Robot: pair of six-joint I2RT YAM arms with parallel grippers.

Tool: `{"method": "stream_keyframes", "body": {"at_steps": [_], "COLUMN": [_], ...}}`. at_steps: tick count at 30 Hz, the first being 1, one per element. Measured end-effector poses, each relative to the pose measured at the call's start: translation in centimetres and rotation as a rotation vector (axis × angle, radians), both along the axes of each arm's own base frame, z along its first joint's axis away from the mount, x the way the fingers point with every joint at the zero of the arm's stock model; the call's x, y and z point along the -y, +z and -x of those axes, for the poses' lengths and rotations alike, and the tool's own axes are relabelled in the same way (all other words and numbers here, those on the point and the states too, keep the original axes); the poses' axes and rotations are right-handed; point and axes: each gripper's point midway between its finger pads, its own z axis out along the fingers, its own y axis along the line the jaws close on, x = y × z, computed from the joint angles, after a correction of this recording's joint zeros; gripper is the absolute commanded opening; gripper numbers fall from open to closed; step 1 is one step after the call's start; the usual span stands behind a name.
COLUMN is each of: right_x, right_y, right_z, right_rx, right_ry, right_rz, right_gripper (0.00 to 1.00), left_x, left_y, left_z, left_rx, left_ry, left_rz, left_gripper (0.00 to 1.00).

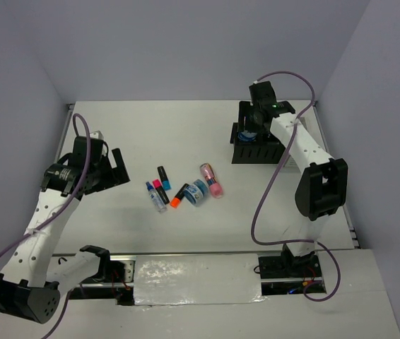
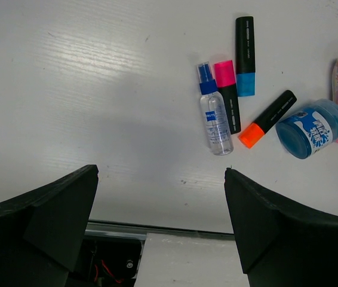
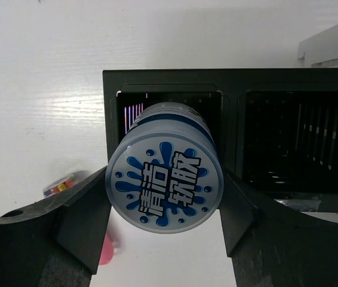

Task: Sort the stationery into containers
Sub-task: Place the stationery in the storage box.

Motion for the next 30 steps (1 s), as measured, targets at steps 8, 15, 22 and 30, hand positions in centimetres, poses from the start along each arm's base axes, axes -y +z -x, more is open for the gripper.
{"method": "stream_keyframes", "body": {"at_steps": [8, 15, 22, 30], "right_x": [0.4, 0.4, -0.1, -0.6], "right_y": [-0.1, -2.1, -2.8, -1.5], "right_z": [-0.1, -0.4, -0.6, -0.9], "right_rx": [0.0, -0.043, -0.056, -0.039], "right_ry": [0.003, 0.006, 0.023, 0.04], "right_rz": [0.008, 0.019, 0.004, -0.021], "right_gripper": [0.51, 0.59, 0.78, 0.97], "left_x": [0.4, 1.6, 3.2, 6.8], "left_y": [-0.5, -0.9, -3.2, -2.9], "left_z": [-0.6, -1.0, -1.4, -1.9], "left_rx": [-0.008, -0.01, -0.058, -0.02], "left_ry": [-0.008, -0.07, -0.172, -0.338], "left_rz": [0.01, 0.047, 0.074, 0.108], "left_gripper": [0.99, 0.99, 0.99, 0.99]}}
